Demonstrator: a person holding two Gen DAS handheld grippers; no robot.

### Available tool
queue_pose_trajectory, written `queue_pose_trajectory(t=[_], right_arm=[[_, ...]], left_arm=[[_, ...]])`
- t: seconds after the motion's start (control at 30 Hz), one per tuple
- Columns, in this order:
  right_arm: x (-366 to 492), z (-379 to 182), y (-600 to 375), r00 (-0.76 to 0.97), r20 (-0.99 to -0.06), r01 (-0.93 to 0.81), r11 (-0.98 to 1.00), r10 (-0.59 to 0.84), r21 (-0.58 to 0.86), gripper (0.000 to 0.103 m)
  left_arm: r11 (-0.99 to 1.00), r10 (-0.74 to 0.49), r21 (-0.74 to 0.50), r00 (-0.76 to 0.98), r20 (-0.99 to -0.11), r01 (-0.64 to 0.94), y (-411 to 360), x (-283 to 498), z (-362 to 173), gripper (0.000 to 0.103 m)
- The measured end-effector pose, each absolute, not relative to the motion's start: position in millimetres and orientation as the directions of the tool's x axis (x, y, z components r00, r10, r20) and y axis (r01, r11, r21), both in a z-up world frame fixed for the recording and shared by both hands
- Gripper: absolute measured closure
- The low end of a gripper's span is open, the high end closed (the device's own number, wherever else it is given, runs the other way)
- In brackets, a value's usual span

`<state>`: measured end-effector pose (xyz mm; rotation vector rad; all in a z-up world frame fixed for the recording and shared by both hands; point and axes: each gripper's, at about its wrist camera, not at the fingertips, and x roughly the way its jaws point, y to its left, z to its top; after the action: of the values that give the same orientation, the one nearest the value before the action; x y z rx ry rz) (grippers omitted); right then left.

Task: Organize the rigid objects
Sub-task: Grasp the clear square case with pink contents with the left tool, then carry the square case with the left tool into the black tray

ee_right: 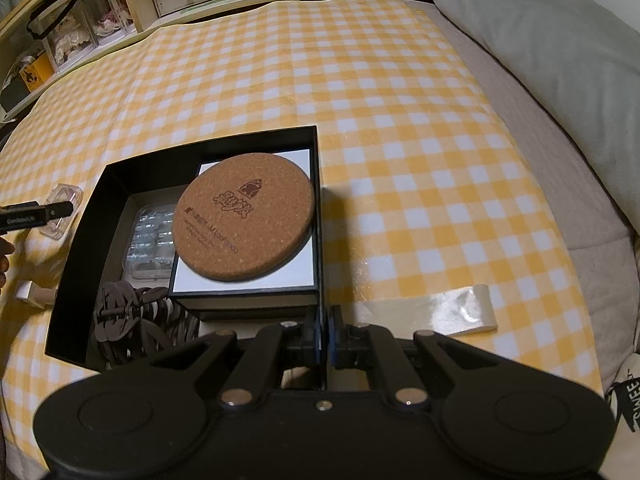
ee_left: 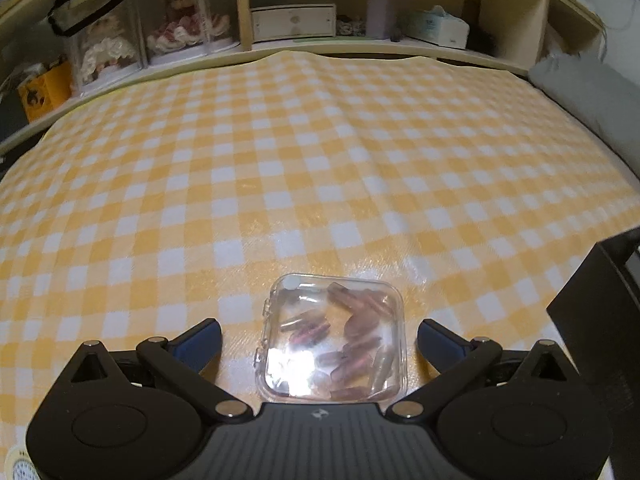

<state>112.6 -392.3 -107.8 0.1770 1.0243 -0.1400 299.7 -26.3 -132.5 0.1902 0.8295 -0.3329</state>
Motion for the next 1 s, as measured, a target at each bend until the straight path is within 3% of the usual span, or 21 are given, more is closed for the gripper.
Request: queue_pose_trajectory(t=[0.13,0.47,0.7,1.0], right_arm=[[112.9,-108.0,-392.4,0.513,-0.858,0.198,0.977,-0.033,0.081,0.098],[113.2,-108.2,-391.5,0.513,-0.858,0.199,0.977,-0.034,0.081,0.098],[112.8,-108.0,-392.0,0.513,-0.858,0.199,0.977,-0.035,0.08,0.098],[113.4,-108.7,-392.8,0.514,-0.857,0.201,0.976,-0.03,0.086,0.098]], left_arm=[[0.922,-0.231,0.041,0.633,-0.739,0.384,-28.1,297.4,-133.1,0.002],[0.881,-0.249,0.079,0.601,-0.76,0.466,-34.1,291.9,-129.2,0.027],[0.892,-0.196,0.117,0.607,-0.77,0.437,-41.2,286.5,-125.9,0.028],[0.957,-0.206,-0.008,0.659,-0.724,0.29,-53.3,266.5,-81.1,0.028]])
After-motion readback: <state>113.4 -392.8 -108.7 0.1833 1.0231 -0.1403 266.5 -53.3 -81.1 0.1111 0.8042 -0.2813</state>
